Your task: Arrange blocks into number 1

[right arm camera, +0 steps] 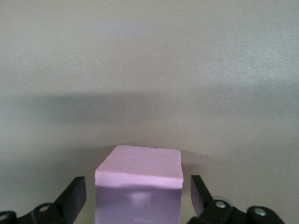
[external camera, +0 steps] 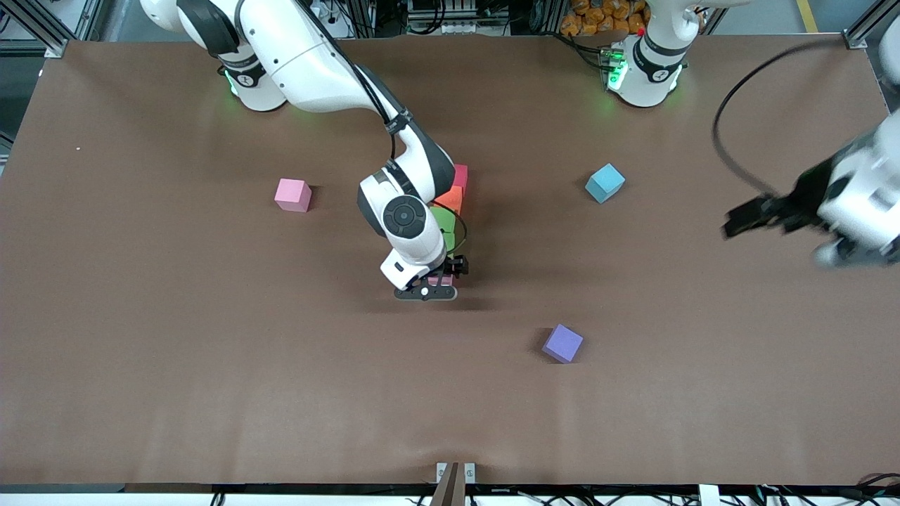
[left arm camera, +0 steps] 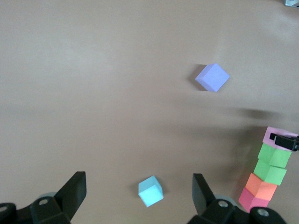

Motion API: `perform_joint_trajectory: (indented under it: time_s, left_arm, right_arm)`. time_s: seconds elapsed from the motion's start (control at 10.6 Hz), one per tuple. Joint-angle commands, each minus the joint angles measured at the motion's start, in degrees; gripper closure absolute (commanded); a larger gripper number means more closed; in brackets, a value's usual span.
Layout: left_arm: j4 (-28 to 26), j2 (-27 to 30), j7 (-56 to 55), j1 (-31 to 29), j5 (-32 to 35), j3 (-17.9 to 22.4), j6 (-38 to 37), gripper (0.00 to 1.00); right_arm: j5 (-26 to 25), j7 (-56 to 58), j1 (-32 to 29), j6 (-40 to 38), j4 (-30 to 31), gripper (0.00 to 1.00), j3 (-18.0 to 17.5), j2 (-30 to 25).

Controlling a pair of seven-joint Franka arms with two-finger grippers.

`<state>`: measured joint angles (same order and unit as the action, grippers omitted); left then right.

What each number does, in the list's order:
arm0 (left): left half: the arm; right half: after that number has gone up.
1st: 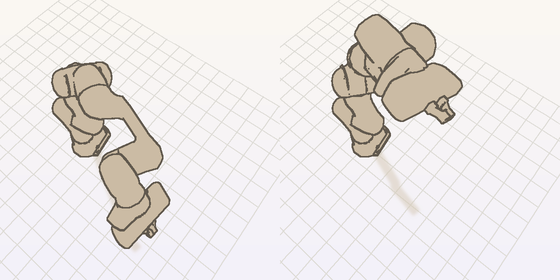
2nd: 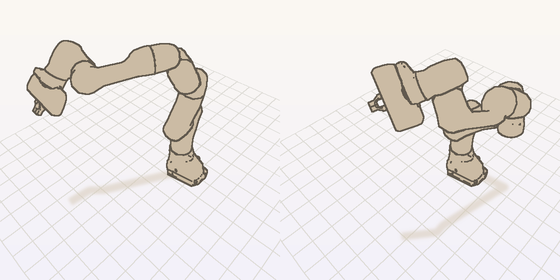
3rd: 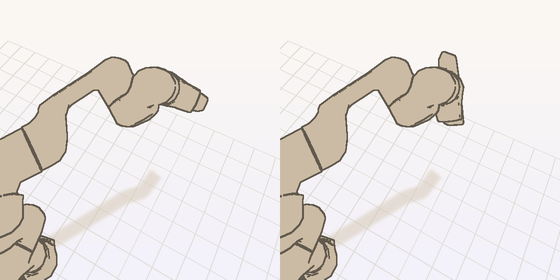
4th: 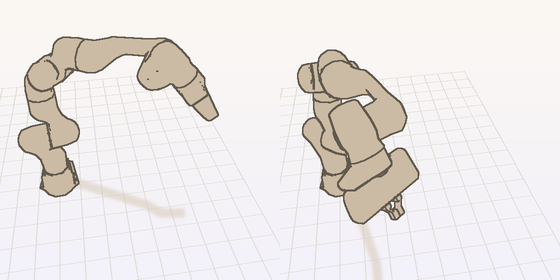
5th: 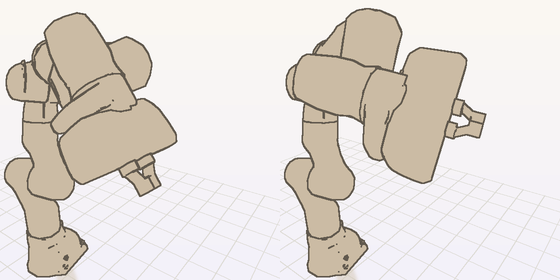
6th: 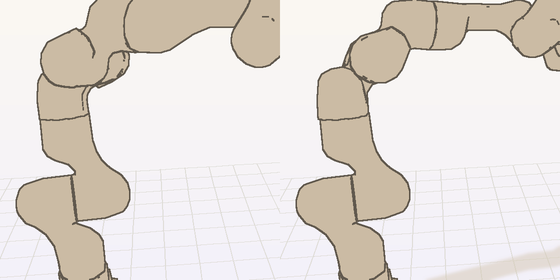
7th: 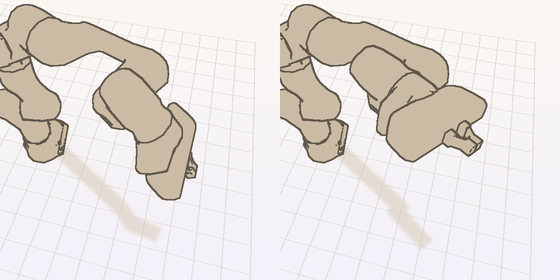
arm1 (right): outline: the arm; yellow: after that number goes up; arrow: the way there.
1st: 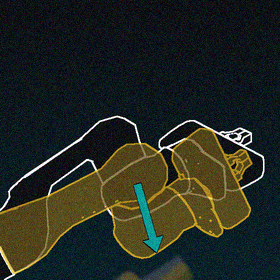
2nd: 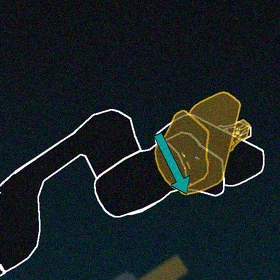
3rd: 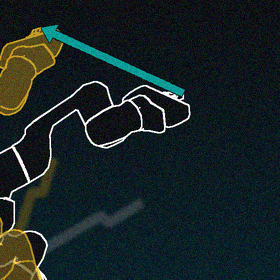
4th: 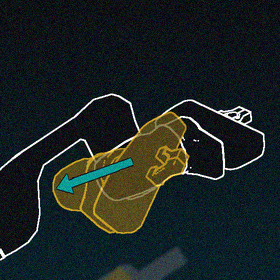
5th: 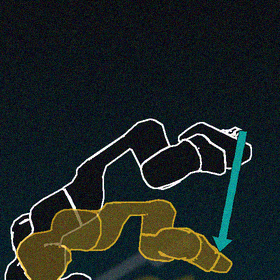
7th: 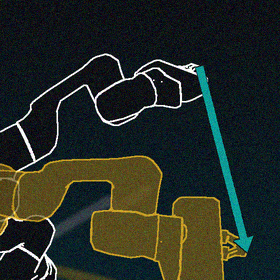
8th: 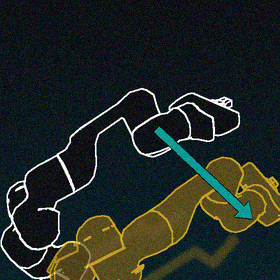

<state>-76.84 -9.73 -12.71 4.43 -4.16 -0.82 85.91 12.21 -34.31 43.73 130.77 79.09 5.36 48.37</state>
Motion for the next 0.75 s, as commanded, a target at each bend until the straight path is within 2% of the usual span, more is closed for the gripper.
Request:
perform_joint_trajectory:
  time_s: [0.0,0.09,0.28,0.47,0.57,0.66]
  left_arm:
    - [-7.3,7.5,3.5,-2.5,1.8,-0.9,0.2,0.00]
    - [-9.4,9.6,5.0,-2.7,2.5,-0.9,0.2,0.00]
    - [-18.0,15.4,5.1,-2.9,3.4,-1.1,4.5,0.00]
    - [-18.3,15.7,7.8,-2.6,8.4,-3.5,4.5,0.00]
    - [-18.3,15.7,8.1,-2.7,8.6,-3.7,4.4,0.00]
    - [-18.1,15.6,8.0,-2.7,8.6,-3.7,4.4,0.00]
  right_arm:
    - [0.1,-1.8,-0.5,-1.0,-0.8,0.00,0.4,-2.8]
    - [0.0,-2.4,-1.7,-2.3,0.3,0.00,0.4,-5.9]
    - [-0.2,-0.3,-6.8,-3.8,6.2,0.00,0.4,-14.6]
    - [-1.8,13.5,-15.3,-5.8,14.8,0.00,0.4,-22.6]
    - [-4.6,19.5,-20.4,-6.7,17.5,0.00,0.4,-24.9]
    - [-9.9,23.6,-25.2,-7.9,19.3,0.00,0.3,-26.7]
